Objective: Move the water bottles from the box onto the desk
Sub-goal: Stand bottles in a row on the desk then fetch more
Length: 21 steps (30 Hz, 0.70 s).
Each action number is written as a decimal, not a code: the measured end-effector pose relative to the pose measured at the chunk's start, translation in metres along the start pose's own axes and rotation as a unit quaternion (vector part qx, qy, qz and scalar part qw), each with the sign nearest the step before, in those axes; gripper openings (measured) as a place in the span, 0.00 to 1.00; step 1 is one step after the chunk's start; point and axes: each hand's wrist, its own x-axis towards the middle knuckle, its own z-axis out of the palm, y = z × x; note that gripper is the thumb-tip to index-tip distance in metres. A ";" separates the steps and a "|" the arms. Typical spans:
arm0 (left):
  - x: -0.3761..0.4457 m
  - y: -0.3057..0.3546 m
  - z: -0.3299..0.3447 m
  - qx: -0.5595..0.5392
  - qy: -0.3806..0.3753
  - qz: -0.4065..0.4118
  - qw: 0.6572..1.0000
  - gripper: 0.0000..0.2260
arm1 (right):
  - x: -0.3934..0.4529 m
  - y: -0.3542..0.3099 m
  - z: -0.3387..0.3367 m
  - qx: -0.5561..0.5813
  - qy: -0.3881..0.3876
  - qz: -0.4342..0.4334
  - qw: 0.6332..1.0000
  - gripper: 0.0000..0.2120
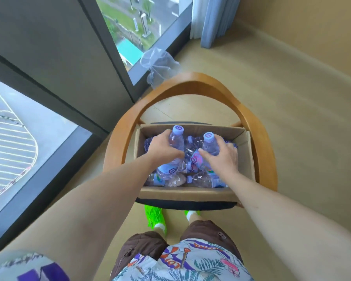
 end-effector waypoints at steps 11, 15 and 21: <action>-0.039 0.081 -0.122 -0.253 0.138 0.104 0.952 0.15 | -0.035 -0.155 -0.065 0.371 0.089 -0.067 0.922 0.20; -0.060 0.104 -0.162 -0.306 0.191 0.137 0.923 0.14 | -0.038 -0.206 -0.088 0.506 0.028 -0.088 0.857 0.12; -0.093 0.112 -0.214 -0.326 0.299 0.139 0.886 0.13 | -0.037 -0.269 -0.116 0.506 -0.092 -0.164 0.842 0.08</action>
